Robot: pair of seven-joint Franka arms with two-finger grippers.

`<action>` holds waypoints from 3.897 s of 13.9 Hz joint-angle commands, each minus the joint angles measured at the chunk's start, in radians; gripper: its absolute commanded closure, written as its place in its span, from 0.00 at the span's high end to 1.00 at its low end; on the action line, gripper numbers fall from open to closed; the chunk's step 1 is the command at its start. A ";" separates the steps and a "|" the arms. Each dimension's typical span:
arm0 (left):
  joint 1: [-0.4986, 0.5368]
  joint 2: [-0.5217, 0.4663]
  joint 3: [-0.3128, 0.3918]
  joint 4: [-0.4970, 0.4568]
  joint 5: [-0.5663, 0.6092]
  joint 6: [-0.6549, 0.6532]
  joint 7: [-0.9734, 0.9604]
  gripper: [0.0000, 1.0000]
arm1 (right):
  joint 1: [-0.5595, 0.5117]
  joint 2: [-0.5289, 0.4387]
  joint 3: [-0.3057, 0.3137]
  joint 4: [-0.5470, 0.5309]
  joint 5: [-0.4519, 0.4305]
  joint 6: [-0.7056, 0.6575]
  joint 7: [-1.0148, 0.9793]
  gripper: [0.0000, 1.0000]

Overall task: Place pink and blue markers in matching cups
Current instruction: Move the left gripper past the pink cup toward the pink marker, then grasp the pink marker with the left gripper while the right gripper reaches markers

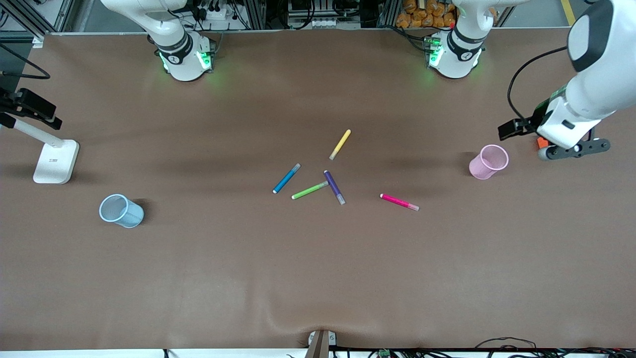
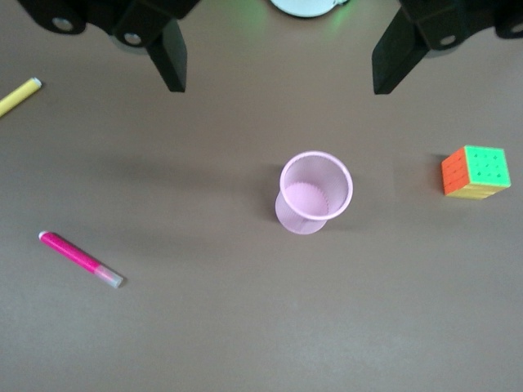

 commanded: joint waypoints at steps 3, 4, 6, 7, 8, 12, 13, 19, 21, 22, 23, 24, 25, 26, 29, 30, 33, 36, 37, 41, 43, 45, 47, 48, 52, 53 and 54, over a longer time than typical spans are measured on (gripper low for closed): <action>0.004 0.003 0.000 -0.102 -0.010 0.139 -0.022 1.00 | -0.011 -0.002 0.003 -0.006 0.018 0.010 -0.005 1.00; 0.003 0.014 0.000 -0.115 -0.010 0.159 -0.039 1.00 | -0.011 -0.002 0.003 -0.006 0.018 0.010 -0.005 1.00; -0.009 0.038 -0.003 -0.121 -0.010 0.178 -0.131 1.00 | -0.011 0.003 0.003 -0.003 0.018 0.010 -0.007 1.00; -0.017 0.053 -0.015 -0.123 -0.010 0.191 -0.178 1.00 | -0.006 0.006 0.003 0.000 0.015 0.010 -0.007 1.00; -0.017 0.073 -0.035 -0.121 -0.010 0.207 -0.230 1.00 | -0.004 0.007 0.003 0.003 0.014 0.008 -0.008 1.00; -0.019 0.138 -0.081 -0.121 -0.010 0.274 -0.387 1.00 | -0.012 0.043 0.003 0.007 0.001 0.010 -0.008 1.00; -0.020 0.156 -0.084 -0.119 -0.010 0.290 -0.419 1.00 | -0.012 0.064 0.003 0.009 -0.002 0.010 -0.008 1.00; -0.023 0.300 -0.118 -0.104 -0.012 0.395 -0.622 1.00 | 0.002 0.178 0.003 0.024 -0.064 0.010 -0.008 1.00; -0.023 0.351 -0.120 -0.100 -0.038 0.452 -0.688 1.00 | -0.003 0.179 0.003 0.021 -0.060 0.002 -0.002 1.00; -0.023 0.375 -0.120 -0.087 -0.071 0.466 -0.702 1.00 | -0.009 0.182 0.003 0.017 -0.055 -0.004 0.003 1.00; -0.023 0.397 -0.118 -0.074 -0.117 0.477 -0.709 1.00 | -0.008 0.185 0.003 0.010 -0.048 -0.004 0.009 1.00; -0.023 0.418 -0.118 -0.060 -0.169 0.491 -0.714 1.00 | 0.003 0.188 0.004 0.009 -0.043 -0.004 0.010 1.00; -0.023 0.438 -0.118 -0.049 -0.214 0.503 -0.716 1.00 | 0.011 0.188 0.006 0.007 -0.043 -0.005 0.018 1.00; -0.023 0.460 -0.118 -0.040 -0.246 0.511 -0.716 1.00 | 0.025 0.191 0.006 0.006 -0.043 -0.004 0.045 1.00; -0.032 0.523 -0.118 0.006 -0.297 0.511 -0.716 1.00 | 0.067 0.208 0.006 -0.006 -0.042 -0.002 0.142 1.00; -0.032 0.552 -0.118 0.028 -0.325 0.512 -0.716 1.00 | 0.086 0.219 0.006 -0.008 -0.042 -0.001 0.176 1.00; -0.036 0.619 -0.118 0.080 -0.356 0.512 -0.716 1.00 | 0.146 0.262 0.007 -0.013 -0.028 -0.002 0.289 1.00; -0.036 0.669 -0.117 0.101 -0.417 0.512 -0.716 0.98 | 0.198 0.265 0.006 -0.054 0.067 0.005 0.438 1.00; -0.036 0.685 -0.117 0.115 -0.425 0.512 -0.716 0.98 | 0.215 0.265 0.006 -0.066 0.077 0.007 0.478 1.00; -0.037 0.741 -0.117 0.160 -0.469 0.521 -0.716 0.98 | 0.325 0.265 0.007 -0.135 0.097 0.074 0.697 1.00; -0.040 0.759 -0.117 0.161 -0.471 0.547 -0.716 0.98 | 0.385 0.265 0.007 -0.163 0.100 0.122 0.821 1.00; -0.043 0.774 -0.117 0.163 -0.493 0.576 -0.716 0.91 | 0.449 0.267 0.007 -0.196 0.101 0.178 0.884 1.00; -0.063 0.779 -0.115 0.163 -0.517 0.592 -0.717 0.80 | 0.526 0.279 0.006 -0.249 0.101 0.269 0.975 1.00; -0.068 0.782 -0.115 0.163 -0.518 0.592 -0.717 0.75 | 0.573 0.290 0.007 -0.279 0.101 0.337 1.054 1.00; -0.066 0.793 -0.109 0.154 -0.515 0.592 -0.717 0.36 | 0.680 0.365 0.007 -0.310 0.109 0.476 1.182 1.00; -0.066 0.793 -0.106 0.151 -0.512 0.592 -0.716 0.22 | 0.687 0.386 0.007 -0.310 0.147 0.497 1.187 1.00; -0.065 0.793 -0.104 0.149 -0.508 0.592 -0.716 0.09 | 0.696 0.408 0.007 -0.310 0.194 0.523 1.188 1.00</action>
